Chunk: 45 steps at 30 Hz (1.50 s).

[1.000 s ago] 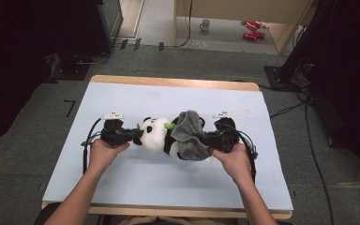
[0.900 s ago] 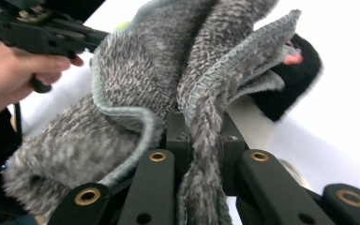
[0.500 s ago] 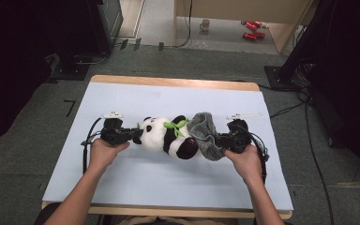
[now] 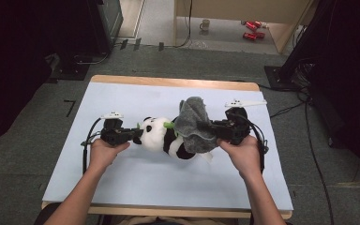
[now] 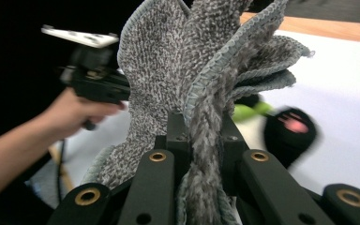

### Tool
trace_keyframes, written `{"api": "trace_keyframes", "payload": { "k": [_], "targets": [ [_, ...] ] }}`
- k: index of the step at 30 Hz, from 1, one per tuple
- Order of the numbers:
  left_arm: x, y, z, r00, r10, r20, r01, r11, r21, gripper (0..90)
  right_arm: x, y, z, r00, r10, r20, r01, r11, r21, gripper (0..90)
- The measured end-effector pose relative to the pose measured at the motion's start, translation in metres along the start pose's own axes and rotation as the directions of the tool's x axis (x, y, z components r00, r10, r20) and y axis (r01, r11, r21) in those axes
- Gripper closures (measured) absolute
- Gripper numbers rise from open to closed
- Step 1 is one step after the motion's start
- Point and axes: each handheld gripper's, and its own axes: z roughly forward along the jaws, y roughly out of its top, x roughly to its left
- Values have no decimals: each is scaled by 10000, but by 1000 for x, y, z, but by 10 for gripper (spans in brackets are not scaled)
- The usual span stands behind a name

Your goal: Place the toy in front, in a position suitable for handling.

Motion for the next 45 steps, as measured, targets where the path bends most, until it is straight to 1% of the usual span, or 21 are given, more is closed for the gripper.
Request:
{"api": "trace_keyframes", "payload": {
  "k": [1, 3, 5, 8, 10, 12, 14, 15, 17, 21, 23, 25, 26, 28, 30, 32, 36, 39, 42, 44, 45],
  "targets": [
    [0, 0, 0, 10000, 2, -2, -2, 10000, -2, 850, 5, 1, 4, 9998, -80, -193, 81, 10000, 22, 808],
    [0, 0, 0, 10000, -15, 7, 15, 10000, 2, 850, 12, 1, 11, 9990, -169, -417, 177, 9996, 197, 808],
    [0, 0, 0, 10000, 15, 10, -15, 10000, 27, 851, 16, -4, 21, 9985, -256, -474, 281, 9982, 527, 807],
    [0, 0, -1, 10000, 45, 14, -45, 10000, 45, 850, 11, -18, 35, 9993, -316, -220, 339, 9927, 1161, 808],
    [0, 0, -1, 10000, 87, 49, -87, 9999, 73, 850, 4, -27, 39, 9998, -198, -37, 201, 9914, 1293, 807],
    [-1, -1, -1, 9999, 134, 47, -134, 9999, 80, 850, -5, -33, 35, 10000, -8, 90, -3, 9926, 1217, 807],
    [-1, 0, -1, 9999, 133, 53, -133, 9999, 79, 851, -13, -36, 31, 9994, 35, 355, -77, 9930, 1181, 807],
    [-1, 0, -1, 9999, 127, 49, -127, 9999, 74, 851, -18, -38, 28, 9983, 160, 562, -226, 9926, 1194, 808],
    [-1, 0, -1, 9999, 135, 40, -135, 9999, 69, 850, -26, -42, 24, 9962, 329, 805, -427, 9914, 1236, 808],
    [-1, 0, -1, 10000, 99, 10, -99, 9999, 41, 851, -37, -48, 18, 9917, 505, 1186, -658, 9895, 1284, 808],
    [0, 0, -1, 10000, 74, -2, -74, 10000, 31, 850, -41, -48, 15, 9858, 416, 1626, -636, 9891, 1327, 808],
    [-1, 0, -1, 10000, 70, -10, -70, 10000, 25, 850, -45, -47, 10, 9774, 311, 2090, -606, 9888, 1362, 808],
    [-1, 0, -1, 10000, 69, -4, -69, 10000, 22, 851, -48, -46, 7, 9767, 391, 2112, -665, 9900, 1242, 808],
    [0, 0, -1, 10000, 59, -10, -59, 10000, 13, 851, -48, -41, 0, 9773, 566, 2042, -778, 9922, 976, 808],
    [0, 0, 0, 10000, 49, -8, -48, 10000, 5, 851, -43, -35, -5, 9801, 548, 1908, -705, 9946, 767, 808],
    [0, 0, 0, 10000, 48, -7, -48, 10000, 7, 850, -34, -25, -9, 9849, 385, 1686, -483, 9974, 540, 808],
    [0, 0, -1, 10000, 61, -4, -61, 10000, 11, 851, -12, -5, -9, 9927, -90, 1205, 51, 9995, 327, 808],
    [0, 1, 0, 10000, 66, -5, -66, 10000, -1, 851, 5, 7, -3, 9966, -399, 723, 385, 9991, 201, 808],
    [0, 1, -1, 10000, 60, 5, -60, 10000, 26, 851, 21, 13, 8, 9977, -629, 253, 623, 9978, 227, 807],
    [0, 2, -1, 10000, 58, 8, -58, 10000, 9, 851, 32, 11, 19, 9974, -716, -4, 715, 9961, 522, 807],
    [0, 2, 0, 10000, 56, 10, -56, 10000, -13, 851, 38, 7, 28, 9965, -815, -170, 825, 9941, 702, 807]
  ]
}}
